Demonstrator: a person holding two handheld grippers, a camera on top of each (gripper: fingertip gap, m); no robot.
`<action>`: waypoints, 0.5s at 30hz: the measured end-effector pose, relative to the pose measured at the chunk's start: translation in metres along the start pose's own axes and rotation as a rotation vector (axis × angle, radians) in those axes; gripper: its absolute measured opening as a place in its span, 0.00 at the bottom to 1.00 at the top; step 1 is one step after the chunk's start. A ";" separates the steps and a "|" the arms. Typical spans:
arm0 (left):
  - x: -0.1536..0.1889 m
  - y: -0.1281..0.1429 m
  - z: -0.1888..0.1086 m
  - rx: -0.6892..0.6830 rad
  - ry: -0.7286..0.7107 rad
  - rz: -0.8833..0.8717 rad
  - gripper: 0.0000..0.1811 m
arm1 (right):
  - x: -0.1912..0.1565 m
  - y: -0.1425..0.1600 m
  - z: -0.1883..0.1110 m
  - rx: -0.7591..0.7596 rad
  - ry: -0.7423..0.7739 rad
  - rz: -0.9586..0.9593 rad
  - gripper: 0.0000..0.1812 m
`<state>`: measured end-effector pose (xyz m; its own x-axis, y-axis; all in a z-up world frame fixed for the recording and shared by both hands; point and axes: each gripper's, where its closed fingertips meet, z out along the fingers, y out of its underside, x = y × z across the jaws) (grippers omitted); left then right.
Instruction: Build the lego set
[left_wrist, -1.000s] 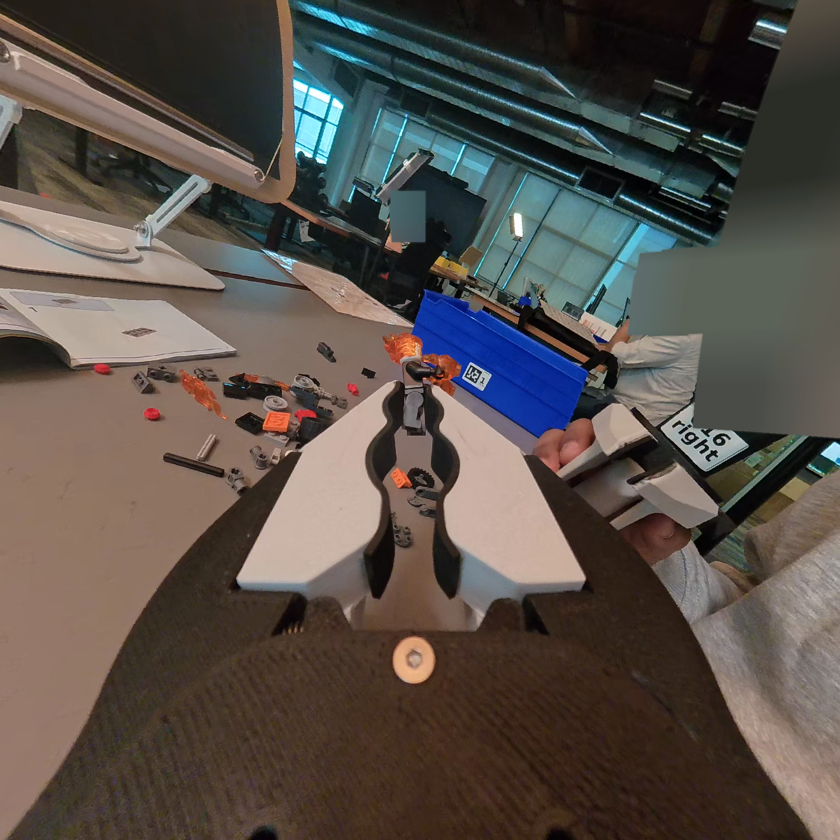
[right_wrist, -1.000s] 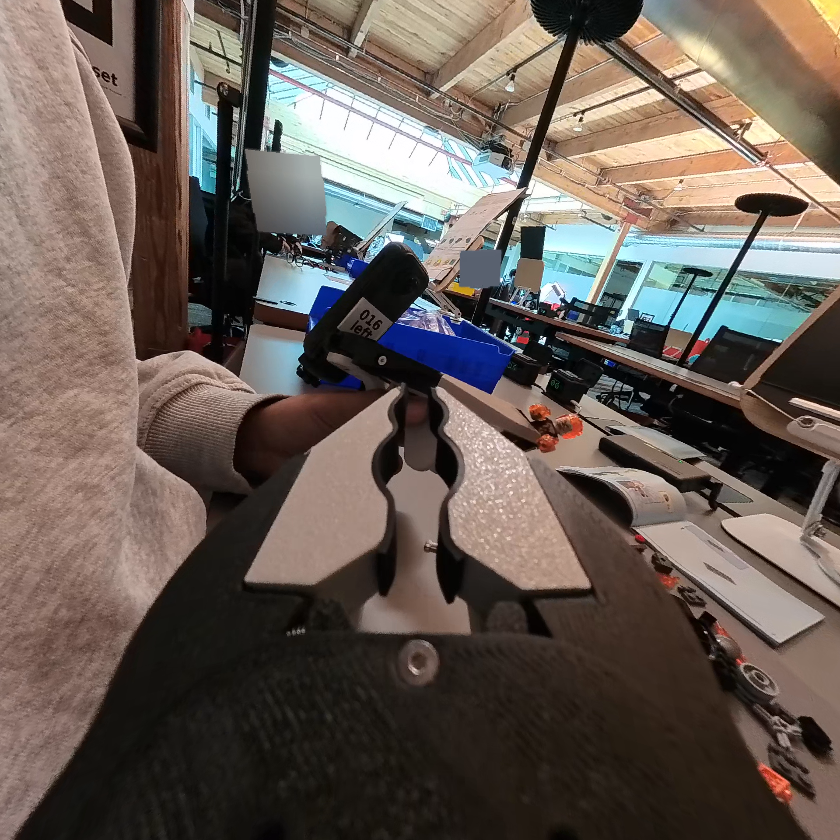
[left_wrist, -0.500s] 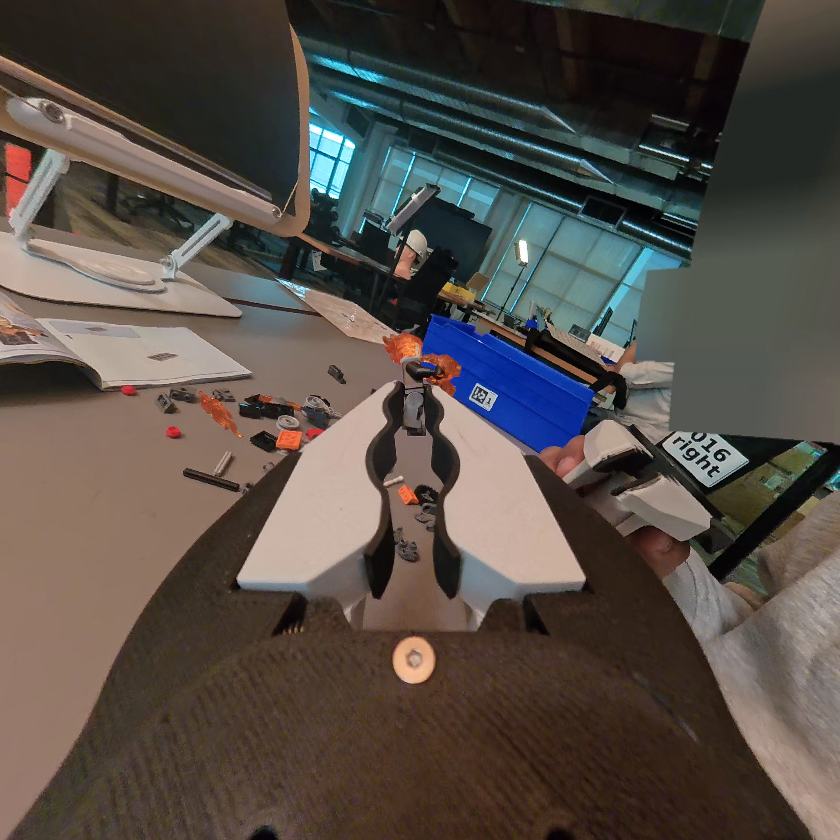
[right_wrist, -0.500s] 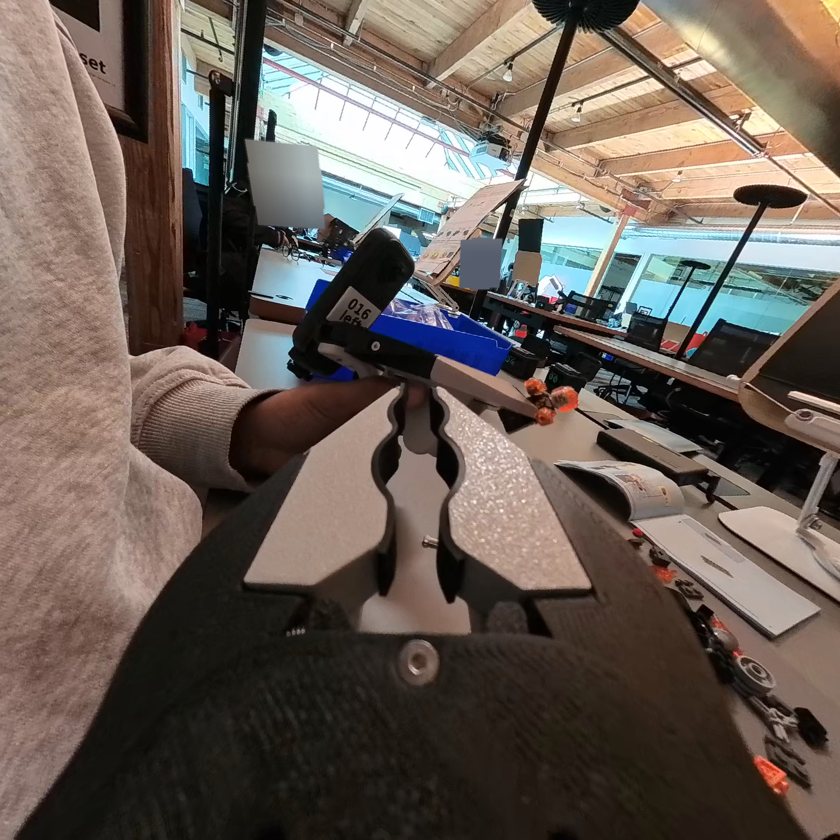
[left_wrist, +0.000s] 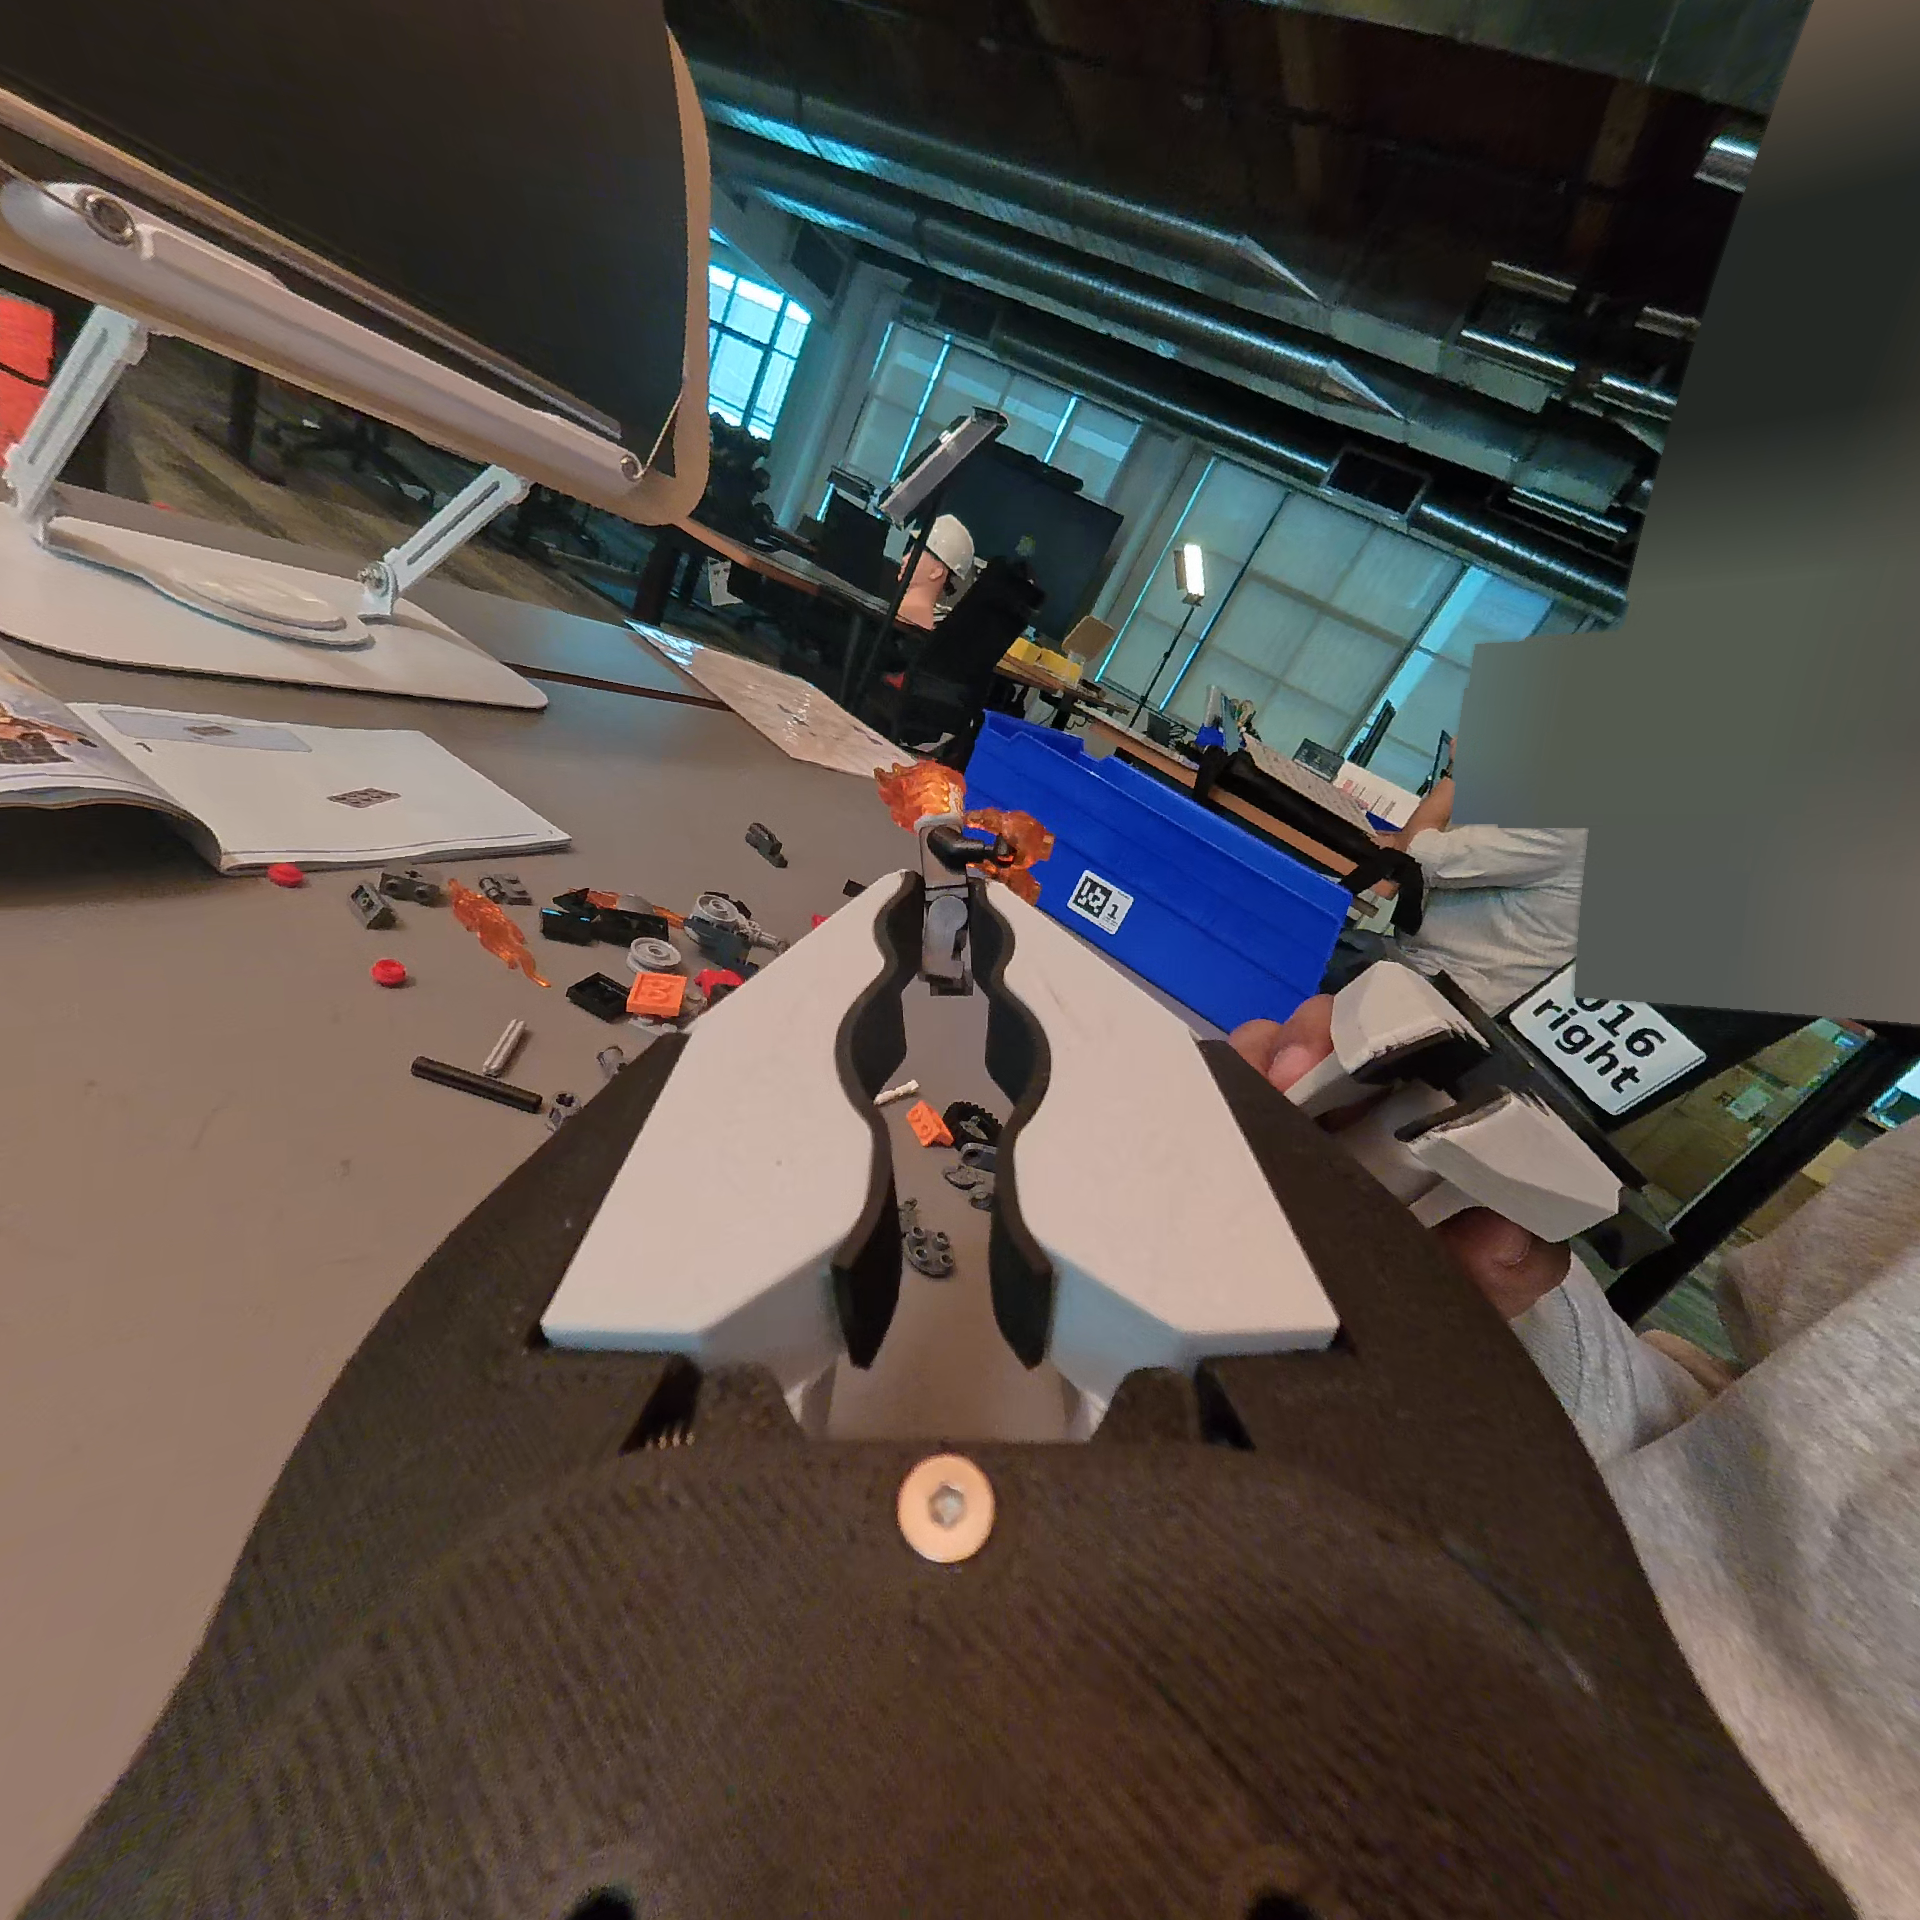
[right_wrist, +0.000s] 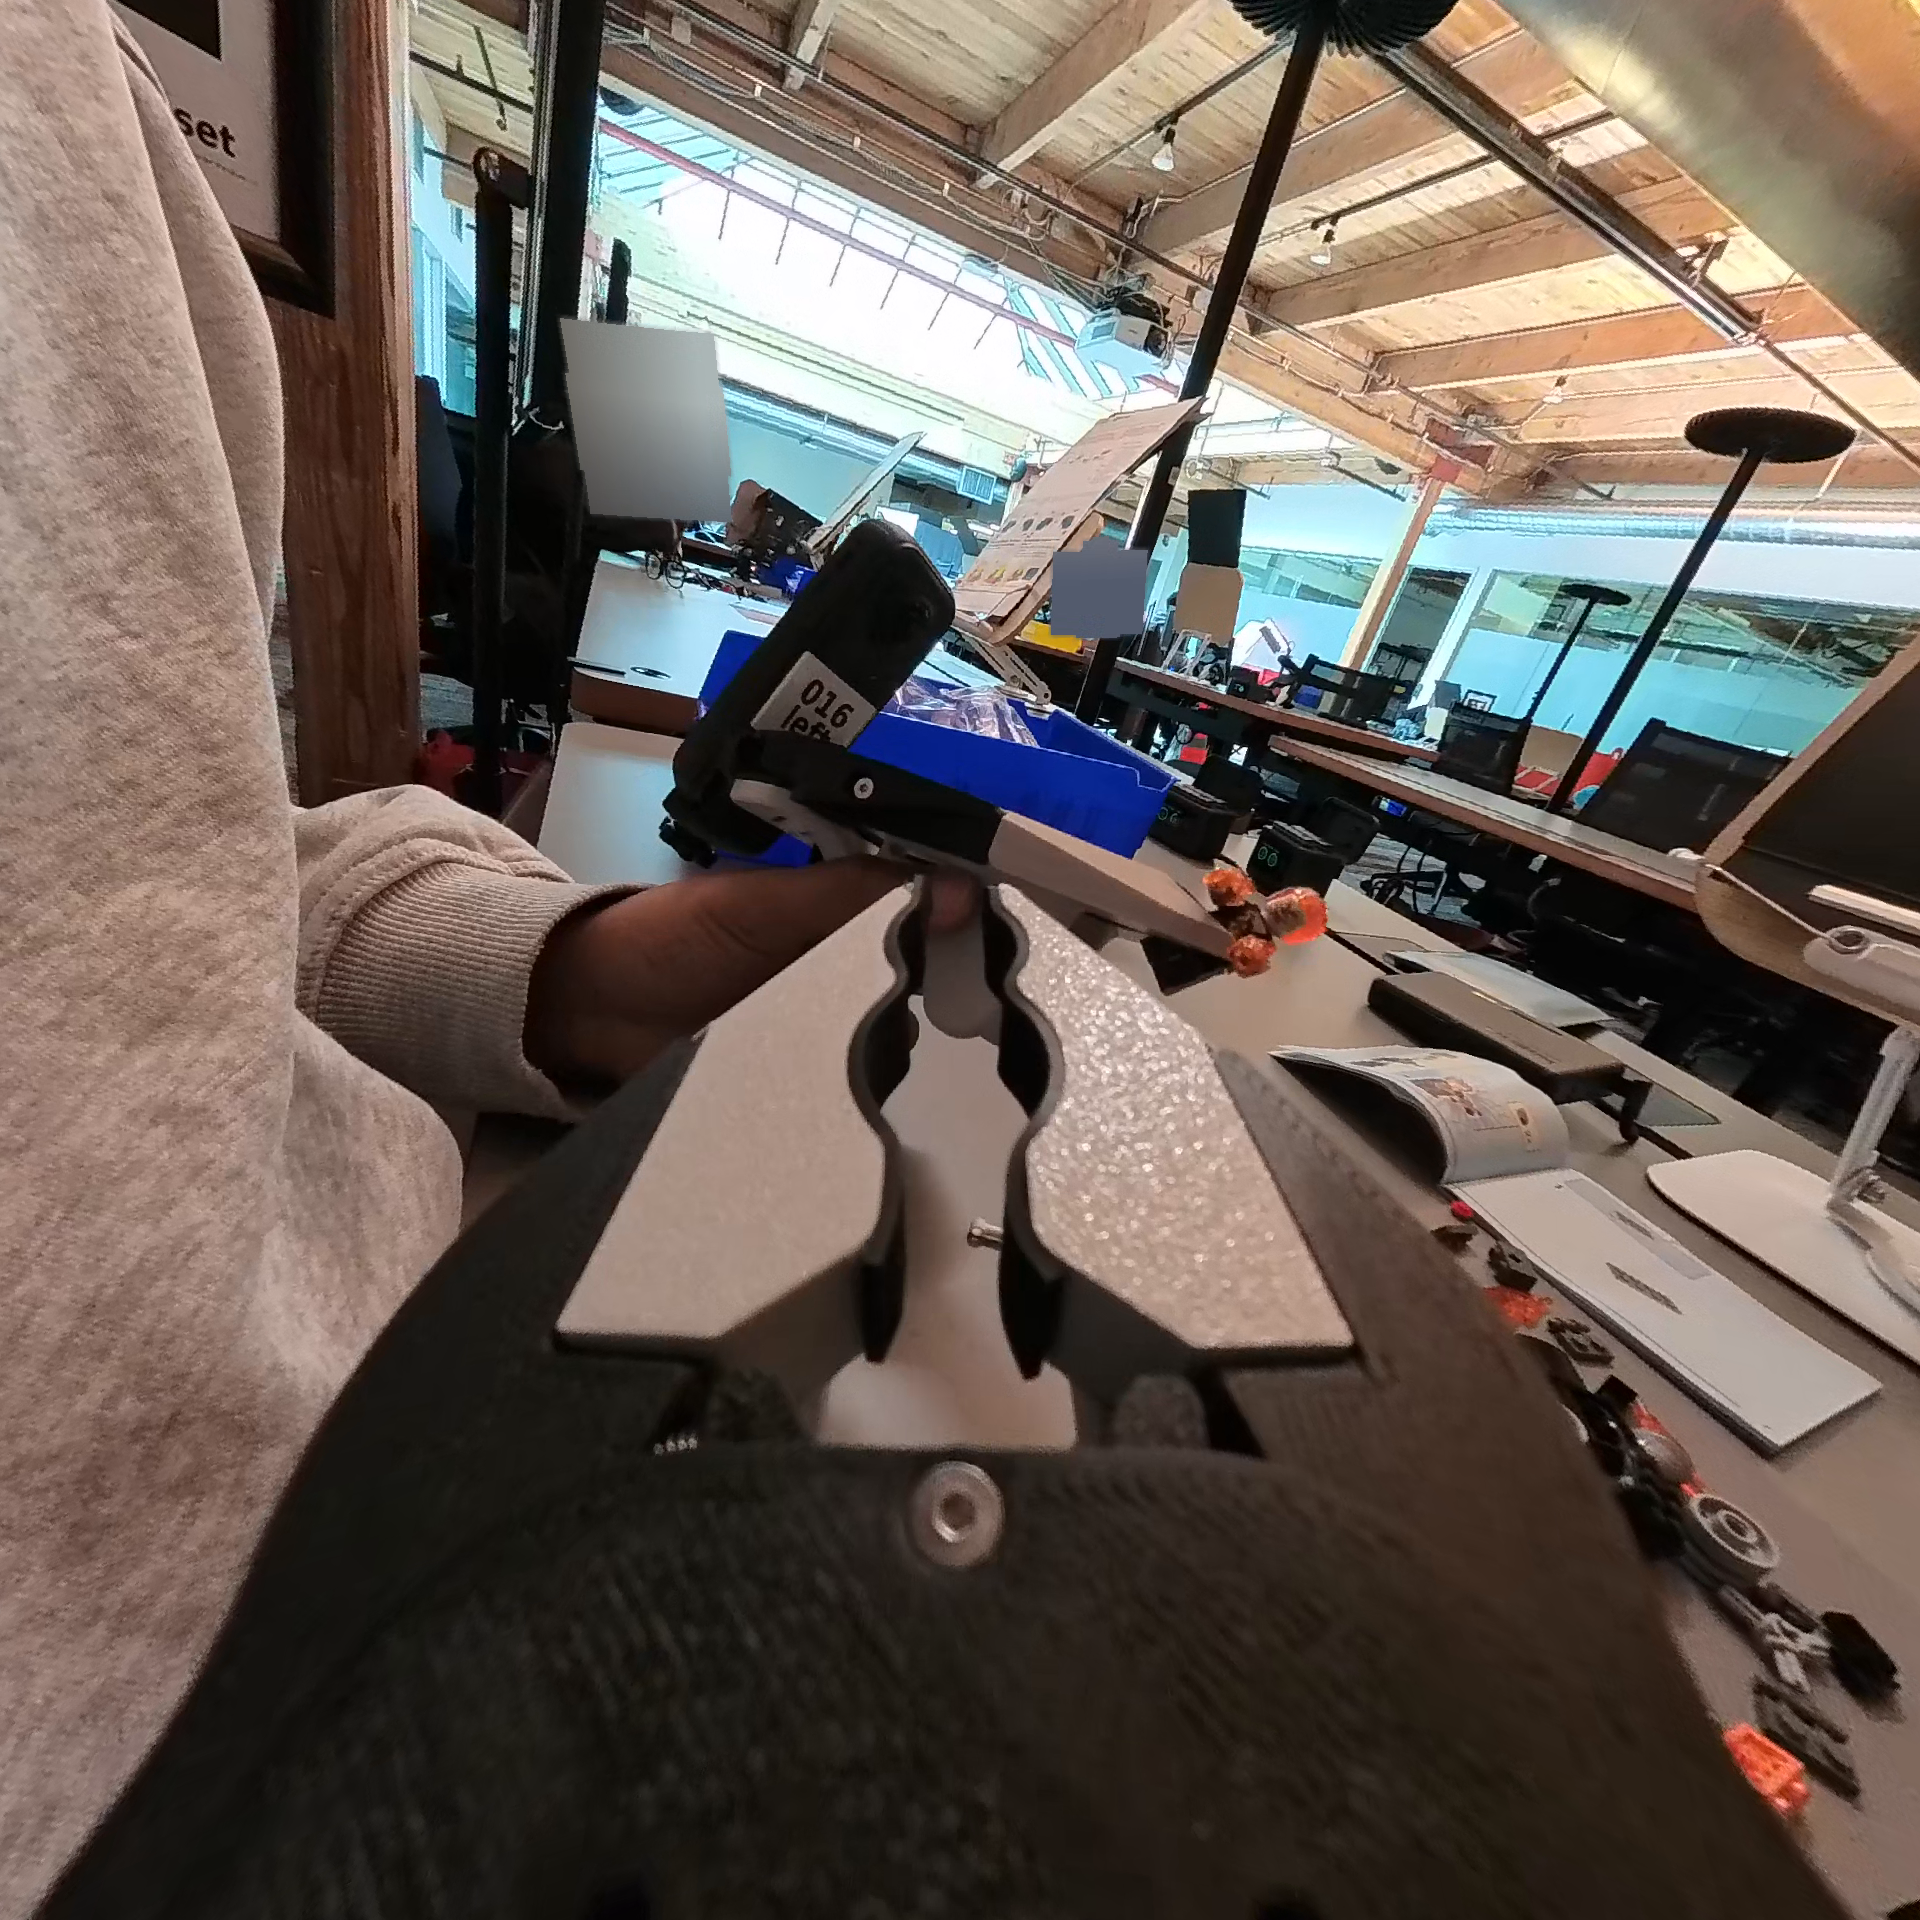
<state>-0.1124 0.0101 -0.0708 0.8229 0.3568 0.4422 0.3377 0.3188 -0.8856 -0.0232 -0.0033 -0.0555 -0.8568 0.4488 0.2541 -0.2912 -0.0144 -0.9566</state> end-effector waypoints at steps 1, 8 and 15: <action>0.000 0.000 0.000 -0.001 0.000 -0.001 0.03 | 0.000 0.000 0.000 -0.001 0.000 0.000 0.05; -0.001 0.001 0.000 -0.002 -0.005 -0.005 0.03 | 0.005 0.004 0.004 0.000 0.025 -0.009 0.05; -0.002 0.002 0.002 -0.010 -0.005 -0.009 0.03 | 0.059 0.002 -0.005 -0.053 0.207 -0.066 0.08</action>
<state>-0.1139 0.0115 -0.0730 0.8175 0.3585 0.4508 0.3497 0.3129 -0.8831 -0.0726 0.0275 -0.0434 -0.7292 0.6212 0.2871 -0.3163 0.0660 -0.9464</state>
